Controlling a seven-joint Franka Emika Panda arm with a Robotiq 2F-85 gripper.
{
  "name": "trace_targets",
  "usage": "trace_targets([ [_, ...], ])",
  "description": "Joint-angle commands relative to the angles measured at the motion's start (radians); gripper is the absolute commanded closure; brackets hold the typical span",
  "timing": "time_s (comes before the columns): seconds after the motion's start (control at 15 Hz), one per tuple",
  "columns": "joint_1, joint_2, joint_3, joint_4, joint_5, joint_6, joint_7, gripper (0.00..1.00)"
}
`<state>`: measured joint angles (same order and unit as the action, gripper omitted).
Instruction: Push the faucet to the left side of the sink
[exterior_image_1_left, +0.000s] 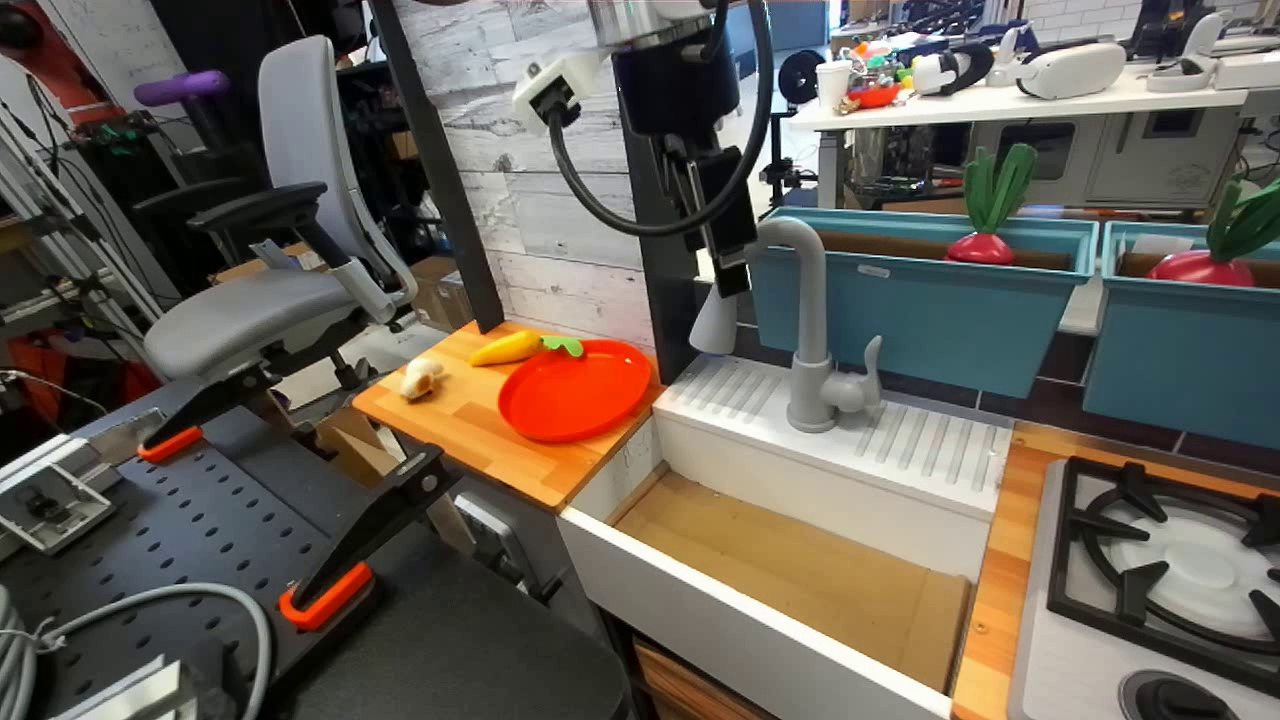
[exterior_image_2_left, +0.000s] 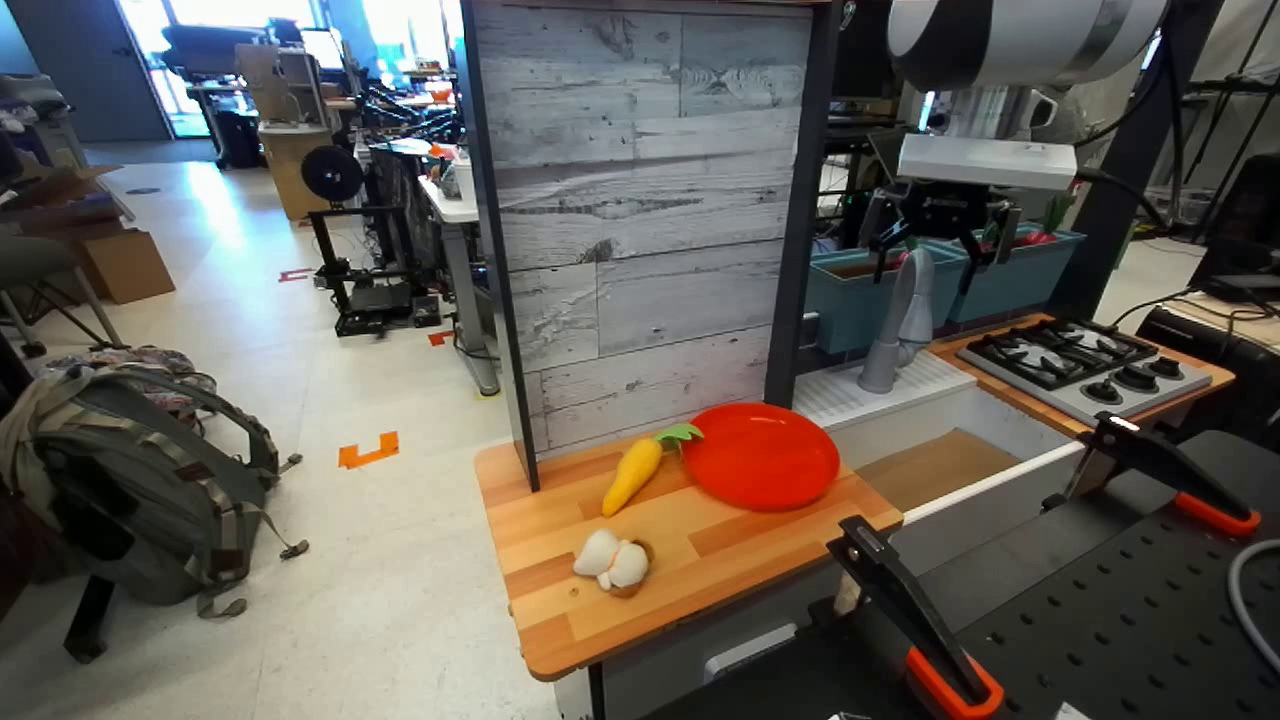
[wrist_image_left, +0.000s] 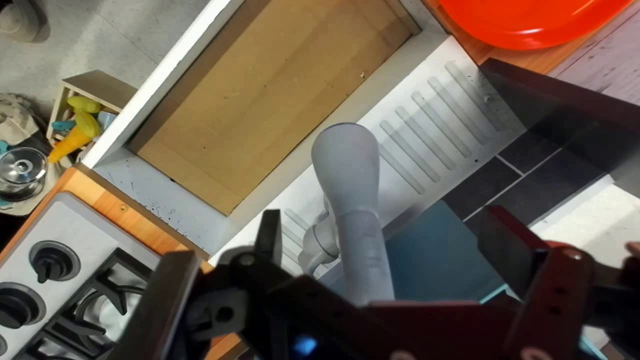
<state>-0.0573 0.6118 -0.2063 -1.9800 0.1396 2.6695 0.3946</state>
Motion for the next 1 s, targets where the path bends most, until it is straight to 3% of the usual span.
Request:
trace_targets([
  [0.0, 0.02, 0.033, -0.027, 0.042, -0.021, -0.004, 0.034, 0.0],
  [0.13, 0.022, 0.042, -0.03, 0.048, -0.021, -0.005, 0.038, 0.0],
  [0.27, 0.025, 0.05, -0.034, 0.052, -0.024, -0.005, 0.037, 0.26],
  [0.47, 0.03, 0.054, -0.038, 0.051, -0.028, -0.008, 0.033, 0.51],
  [0.87, -0.001, 0.04, -0.004, 0.048, 0.019, -0.023, 0.017, 0.95],
  [0.93, -0.028, 0.028, 0.027, 0.05, 0.053, -0.052, 0.0, 0.96],
])
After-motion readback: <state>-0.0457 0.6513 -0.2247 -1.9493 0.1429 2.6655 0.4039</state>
